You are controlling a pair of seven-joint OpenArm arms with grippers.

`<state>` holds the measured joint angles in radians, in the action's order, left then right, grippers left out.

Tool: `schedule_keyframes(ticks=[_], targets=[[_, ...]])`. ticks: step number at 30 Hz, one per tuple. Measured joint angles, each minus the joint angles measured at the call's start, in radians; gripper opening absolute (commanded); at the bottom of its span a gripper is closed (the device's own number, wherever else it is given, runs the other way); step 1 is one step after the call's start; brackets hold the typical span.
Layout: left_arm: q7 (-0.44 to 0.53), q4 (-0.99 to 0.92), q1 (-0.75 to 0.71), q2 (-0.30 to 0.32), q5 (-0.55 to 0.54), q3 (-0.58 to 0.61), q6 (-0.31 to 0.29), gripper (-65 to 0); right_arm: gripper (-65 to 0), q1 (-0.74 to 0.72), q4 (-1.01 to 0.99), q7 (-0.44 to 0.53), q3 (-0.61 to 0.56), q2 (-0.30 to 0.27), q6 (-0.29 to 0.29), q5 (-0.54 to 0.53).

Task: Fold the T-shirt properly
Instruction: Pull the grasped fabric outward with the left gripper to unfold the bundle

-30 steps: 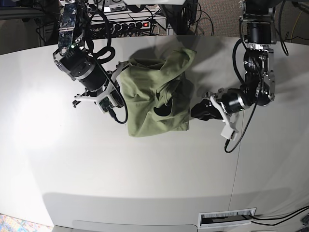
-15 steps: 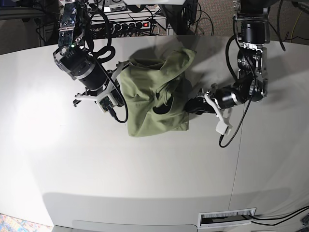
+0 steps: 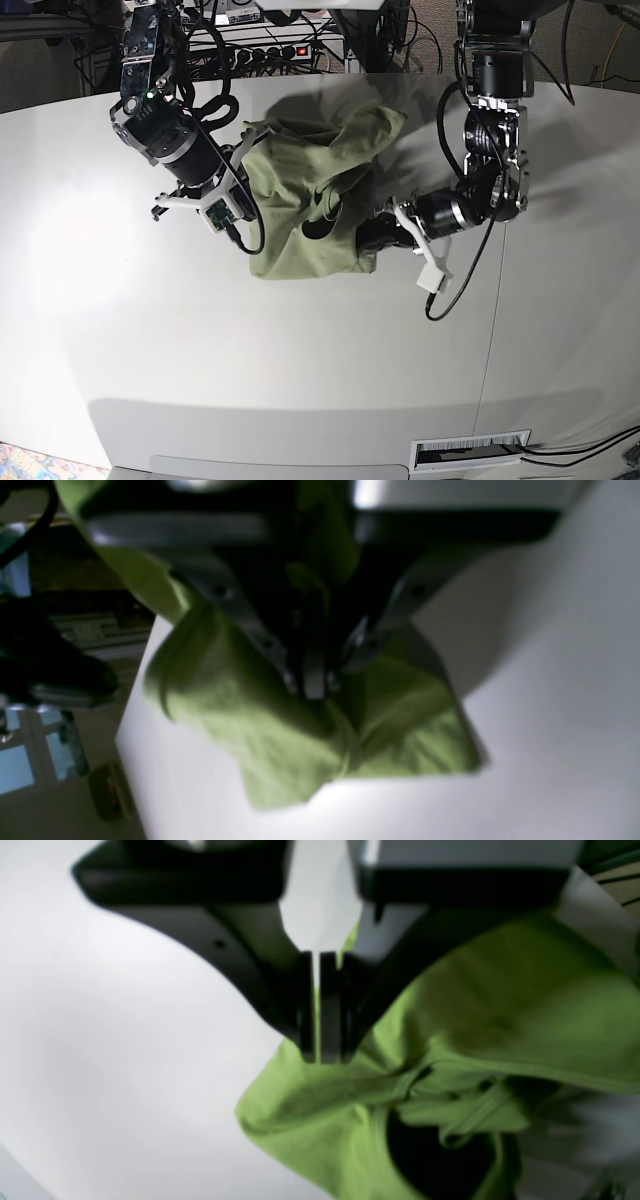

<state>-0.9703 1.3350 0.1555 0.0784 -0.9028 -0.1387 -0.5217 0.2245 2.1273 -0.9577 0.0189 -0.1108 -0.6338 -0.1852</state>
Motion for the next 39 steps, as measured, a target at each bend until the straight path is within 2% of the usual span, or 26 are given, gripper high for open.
schedule_keyframes(ticks=[3, 12, 17, 20, 22, 23, 26, 27, 28, 32, 34, 36, 39], targets=[[0.006, 0.000, 0.037, 0.000, -0.005, 0.000, -0.031, -65.0, -63.5, 0.000, 0.000, -0.007, 0.000, 0.000, 0.000, 0.000], [0.015, 0.000, 0.125, -0.001, -0.004, 0.000, -0.048, -65.0, -63.5, 0.000, 0.000, -0.011, 0.000, 0.000, 0.000, 0.000], [0.167, -0.010, 0.127, 0.000, 0.129, 0.000, -0.053, -65.0, -63.5, 0.003, 0.000, -0.011, 0.000, 0.000, 0.000, 0.000], [0.185, -0.041, 0.128, -0.001, 0.143, 0.000, -0.056, -65.0, -63.5, 0.011, 0.000, -0.011, 0.000, 0.000, 0.000, 0.000], [0.097, -0.045, 0.127, 0.000, 0.119, 0.000, -0.064, -65.0, -63.5, 0.019, 0.000, -0.013, 0.000, 0.000, 0.000, 0.000], [0.024, -0.046, 0.127, 0.003, 0.056, 0.000, -0.072, -63.4, -63.5, 0.022, 0.000, -0.014, 0.000, 0.000, 0.000, 0.000], [-0.238, -0.040, 0.137, 0.005, -0.186, -0.001, -0.082, -53.1, -63.5, 0.030, 0.000, -0.014, 0.000, 0.000, 0.000, 0.000], [-0.296, -0.038, 0.139, 0.004, -0.223, 0.000, -0.112, -51.9, -63.5, 0.032, 0.000, -0.014, 0.000, 0.000, 0.000, 0.000], [-0.316, -0.037, 0.139, 0.003, -0.238, 0.000, -0.142, -51.8, -63.5, 0.034, 0.000, -0.014, 0.000, 0.000, 0.000, 0.000], [-0.307, -0.037, 0.126, 0.042, -0.207, 0.002, -0.142, -51.7, -63.5, 0.037, 0.000, -0.042, 0.000, 0.000, 0.000, 0.000], [-0.295, -0.037, 0.125, 0.079, -0.180, 0.001, -0.142, -48.5, -63.5, 0.036, 0.000, -0.040, 0.000, 0.000, 0.000, 0.000], [-0.264, -0.037, 0.125, 0.109, -0.159, 0.000, -0.141, -45.1, -63.5, 0.037, 0.000, -0.040, 0.000, 0.000, 0.000, 0.000], [-0.194, -0.037, 0.125, 0.130, -0.069, 0.001, -0.141, -44.3, -63.5, 0.037, 0.000, -0.035, 0.000, 0.000, 0.000, 0.000]])
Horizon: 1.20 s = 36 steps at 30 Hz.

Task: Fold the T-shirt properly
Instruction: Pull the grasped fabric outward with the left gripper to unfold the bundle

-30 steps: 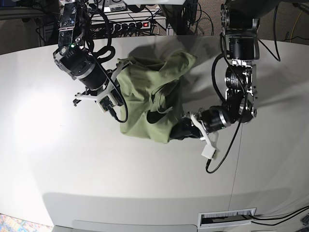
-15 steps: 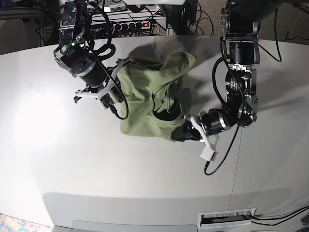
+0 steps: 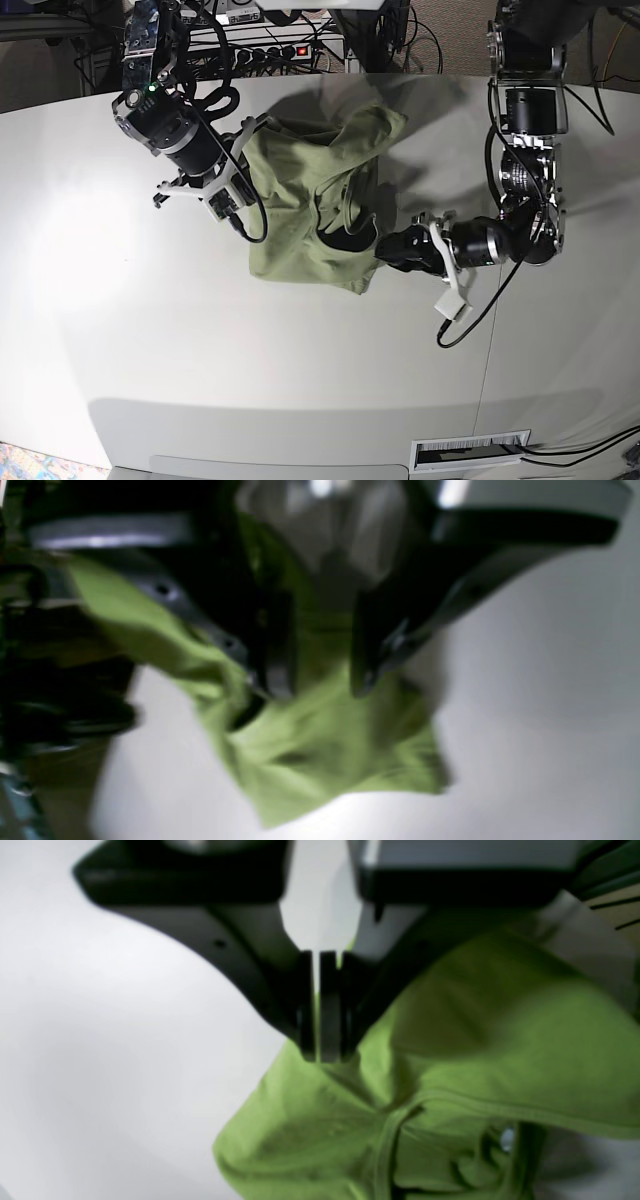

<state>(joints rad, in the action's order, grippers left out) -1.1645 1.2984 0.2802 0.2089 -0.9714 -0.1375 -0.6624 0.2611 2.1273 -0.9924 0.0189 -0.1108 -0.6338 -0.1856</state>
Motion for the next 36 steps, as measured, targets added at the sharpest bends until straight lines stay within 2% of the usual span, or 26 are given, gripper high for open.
schedule_keyframes(ticks=[3, 6, 8, 12, 16, 21, 24, 29, 34, 36], targets=[[0.080, 0.000, -0.001, 0.011, 0.126, 0.000, 0.003, -44.3, -63.5, 0.000, 0.000, 0.000, 0.000, 0.000, 0.000, 0.000], [0.131, -0.003, -0.030, 0.005, 0.144, -0.001, 0.003, -44.3, -63.5, 0.000, 0.000, -0.001, 0.000, 0.000, 0.000, 0.000], [0.146, -0.014, -0.058, -0.014, 0.194, -0.001, 0.003, -44.3, -63.5, 0.000, 0.000, -0.002, 0.000, 0.000, 0.000, 0.000], [0.172, -0.056, -0.095, -0.054, 0.201, 0.000, -0.009, -44.3, -63.5, 0.000, 0.000, 0.001, 0.000, 0.000, 0.000, -0.045], [0.188, -0.069, -0.092, -0.074, 0.199, -0.001, -0.017, -44.3, -63.5, 0.000, 0.000, -0.002, 0.000, 0.000, 0.000, -0.044], [0.255, -0.069, -0.092, -0.096, 0.084, -0.001, -0.020, -44.9, -63.5, 0.000, 0.000, -0.002, 0.000, 0.000, 0.000, -0.044], [0.289, -0.069, -0.090, -0.108, 0.081, -0.001, 0.000, -54.3, -63.5, 0.000, 0.000, -0.002, 0.000, 0.000, 0.000, -0.044], [0.288, -0.069, -0.089, -0.153, 0.103, -0.002, -0.005, -65.0, -63.5, 0.000, 0.000, -0.002, 0.000, 0.000, 0.000, -0.044], [0.381, -0.070, -0.082, -0.197, 0.221, -0.001, -0.023, -65.0, -63.5, 0.000, 0.000, -0.002, 0.000, 0.000, 0.000, -0.044], [0.378, -0.071, -0.056, -0.202, 0.252, -0.002, -0.023, -65.0, -63.5, 0.000, 0.000, -0.002, 0.000, 0.000, 0.000, -0.044]])
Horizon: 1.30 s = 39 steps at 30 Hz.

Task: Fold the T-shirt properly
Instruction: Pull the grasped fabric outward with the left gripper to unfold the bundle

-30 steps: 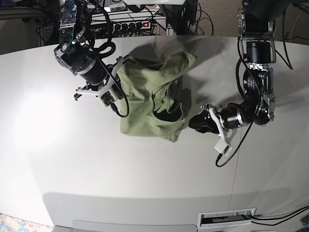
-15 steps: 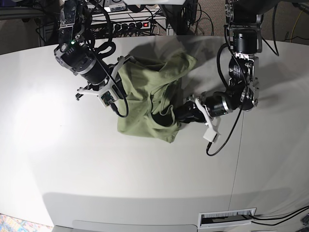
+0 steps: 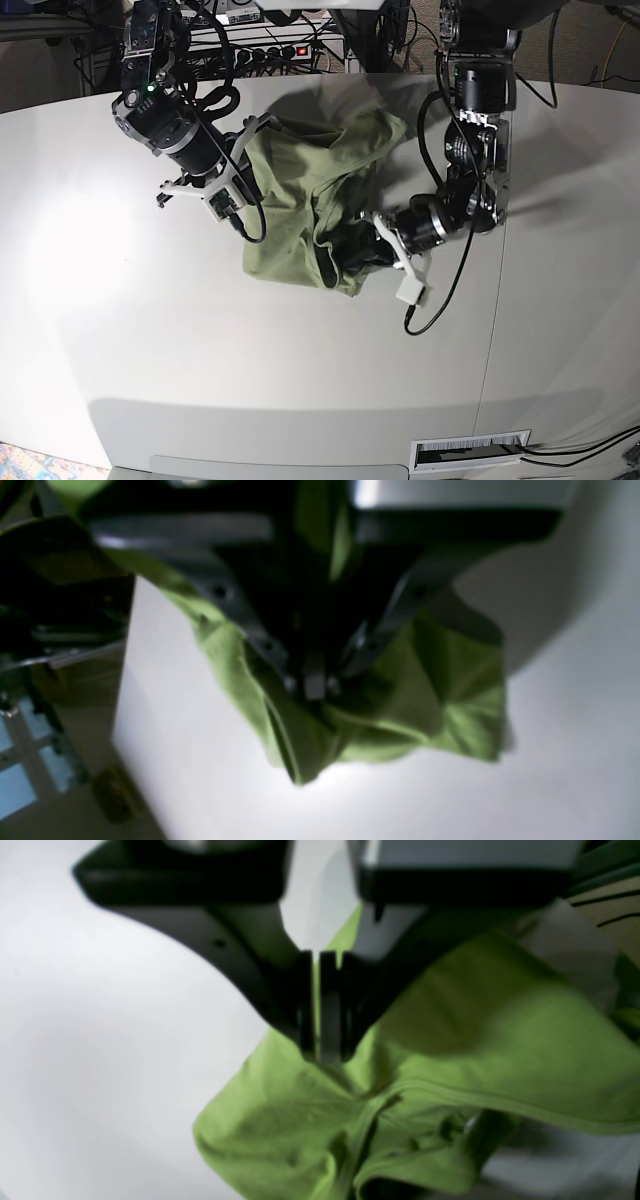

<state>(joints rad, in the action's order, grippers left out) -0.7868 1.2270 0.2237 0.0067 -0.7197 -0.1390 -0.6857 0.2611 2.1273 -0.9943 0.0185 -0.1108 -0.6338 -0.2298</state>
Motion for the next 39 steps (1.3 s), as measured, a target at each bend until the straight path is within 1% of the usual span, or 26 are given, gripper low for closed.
schedule_keyframes(ticks=[4, 8, 9, 11, 13, 16, 17, 20, 22, 23, 24, 26, 28, 30, 32, 34, 37, 39], targets=[[-0.006, -0.001, 0.069, -0.003, -0.002, 0.000, 0.000, -65.0, -63.5, 0.000, 0.000, 0.000, 0.000, 0.000, 0.000, 0.000], [-0.055, -0.001, 0.134, -0.003, -0.051, 0.002, 0.000, -65.0, -63.5, 0.000, 0.000, 0.000, 0.000, 0.000, 0.000, 0.000], [-0.052, -0.001, 0.145, -0.001, -0.072, 0.014, 0.000, -65.0, -63.5, 0.000, 0.000, 0.000, 0.000, 0.000, 0.000, 0.000], [-0.051, -0.001, 0.171, -0.001, -0.077, 0.054, 0.000, -65.0, -63.5, 0.000, 0.000, 0.000, 0.000, 0.000, 0.000, 0.000], [-0.053, 0.000, 0.193, -0.001, -0.069, 0.112, -0.002, -65.0, -63.5, 0.000, 0.000, 0.000, 0.000, 0.000, 0.000, 0.000], [-0.060, 0.000, 0.207, -0.003, 0.026, 0.204, -0.003, -65.0, -63.5, 0.000, 0.000, -0.019, 0.000, 0.000, 0.000, 0.000], [-0.085, 0.000, 0.206, -0.003, 0.035, 0.227, -0.004, -65.0, -63.5, 0.000, 0.000, -0.031, 0.000, 0.000, 0.000, 0.000], [-0.225, 0.002, 0.206, -0.001, 0.033, 0.257, -0.004, -65.0, -63.6, 0.006, 0.000, -0.030, -0.005, 0.000, -0.003, -0.006], [-0.337, 0.026, 0.206, 0.003, -0.003, 0.256, -0.004, -64.7, -65.0, 0.006, 0.000, -0.030, -0.032, -0.002, -0.003, -0.004], [-0.393, 0.043, 0.206, 0.008, -0.051, 0.254, -0.006, -62.8, -65.0, 0.005, 0.000, -0.020, -0.049, -0.003, -0.003, 0.008], [-0.444, 0.059, 0.207, 0.013, -0.103, 0.248, -0.006, -62.0, -65.0, 0.006, 0.000, -0.003, -0.066, -0.002, -0.007, 0.040], [-0.522, 0.086, 0.207, 0.029, -0.195, 0.230, 0.015, -61.9, -65.0, 0.007, 0.000, 0.043, -0.087, -0.002, -0.012, 0.122], [-0.525, 0.100, 0.207, 0.060, -0.228, 0.210, 0.014, -61.9, -65.0, 0.001, 0.000, 0.083, -0.089, -0.003, -0.011, 0.188], [-0.514, 0.101, 0.203, 0.094, -0.226, 0.182, 0.023, -61.9, -65.0, -0.019, 0.000, 0.086, -0.086, -0.003, -0.010, 0.231], [-0.509, 0.101, 0.182, 0.126, -0.230, 0.149, 0.060, -61.9, -65.0, -0.042, 0.000, 0.094, -0.061, -0.002, -0.008, 0.229], [-0.514, 0.101, 0.141, 0.153, -0.309, 0.118, 0.060, -61.9, -65.0, -0.054, 0.000, 0.113, -0.032, -0.003, -0.003, 0.210], [-0.535, 0.101, 0.079, 0.148, -0.351, 0.084, 0.059, -61.9, -65.0, -0.059, -0.002, 0.113, -0.024, -0.003, -0.003, 0.195], [-0.542, 0.101, 0.042, 0.145, -0.393, 0.067, 0.058, -61.9, -65.0, -0.065, -0.037, 0.118, -0.027, -0.002, -0.006, 0.179]])
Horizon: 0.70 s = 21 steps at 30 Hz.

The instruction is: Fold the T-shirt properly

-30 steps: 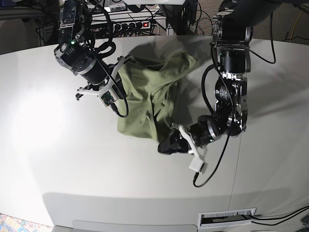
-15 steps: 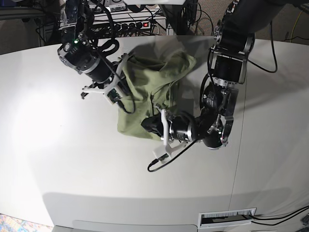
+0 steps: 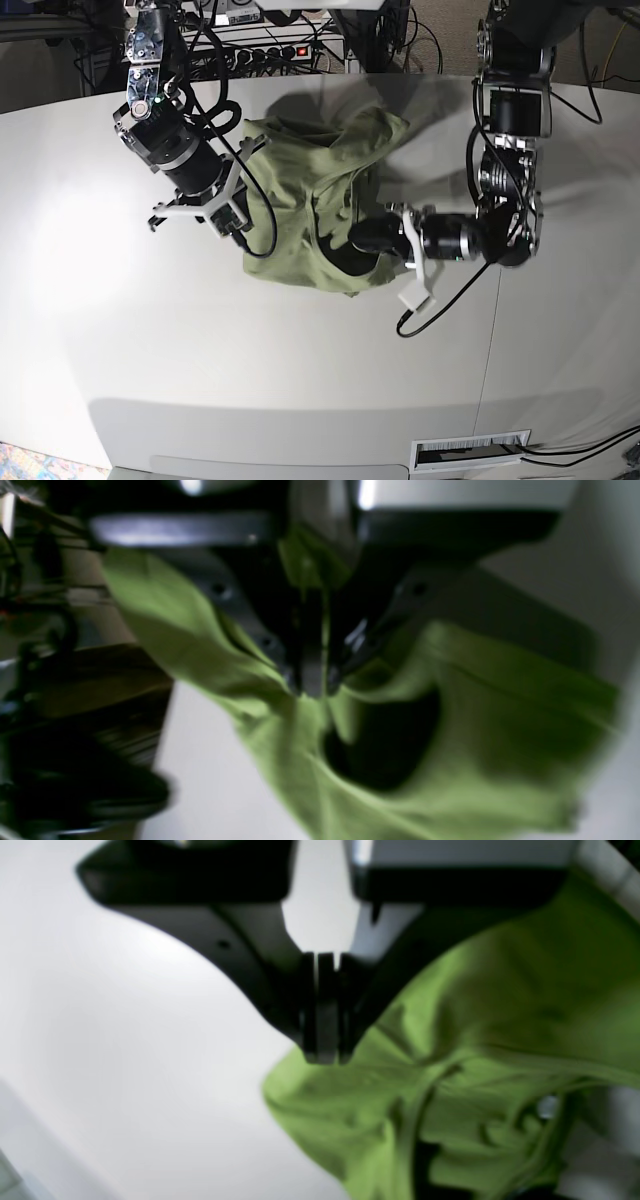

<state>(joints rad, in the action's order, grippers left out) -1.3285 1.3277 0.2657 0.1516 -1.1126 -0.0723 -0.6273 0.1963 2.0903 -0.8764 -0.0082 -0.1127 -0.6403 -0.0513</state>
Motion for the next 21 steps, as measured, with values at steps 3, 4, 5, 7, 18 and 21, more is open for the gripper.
schedule_keyframes(ticks=[3, 4, 5, 7, 18, 21], targets=[[-0.031, 0.000, -0.044, 0.002, -0.045, -0.032, -0.026, -61.9, -65.0, -0.003, -0.064, -0.005, 0.001, 0.000, 0.003, 0.013], [-0.045, 0.001, -0.058, 0.004, -0.069, -0.041, -0.029, -61.9, -65.0, -0.003, -0.077, -0.004, 0.001, 0.000, 0.003, 0.016], [-0.050, 0.001, -0.072, 0.005, -0.089, -0.050, -0.029, -61.9, -65.0, -0.002, -0.082, -0.001, 0.001, 0.000, 0.003, 0.016], [-0.053, 0.001, -0.099, 0.009, -0.111, -0.070, -0.029, -61.9, -65.0, -0.005, -0.084, 0.018, 0.001, 0.000, 0.003, 0.013], [-0.074, 0.013, -0.231, 0.029, -0.336, -0.184, -0.073, -61.9, -65.0, -0.129, -0.299, 0.068, -0.008, 0.002, 0.005, 0.014], [-0.074, 0.015, -0.266, 0.028, -0.336, -0.183, -0.073, -61.9, -65.0, -0.180, -0.379, 0.070, -0.037, 0.002, 0.003, 0.011]])
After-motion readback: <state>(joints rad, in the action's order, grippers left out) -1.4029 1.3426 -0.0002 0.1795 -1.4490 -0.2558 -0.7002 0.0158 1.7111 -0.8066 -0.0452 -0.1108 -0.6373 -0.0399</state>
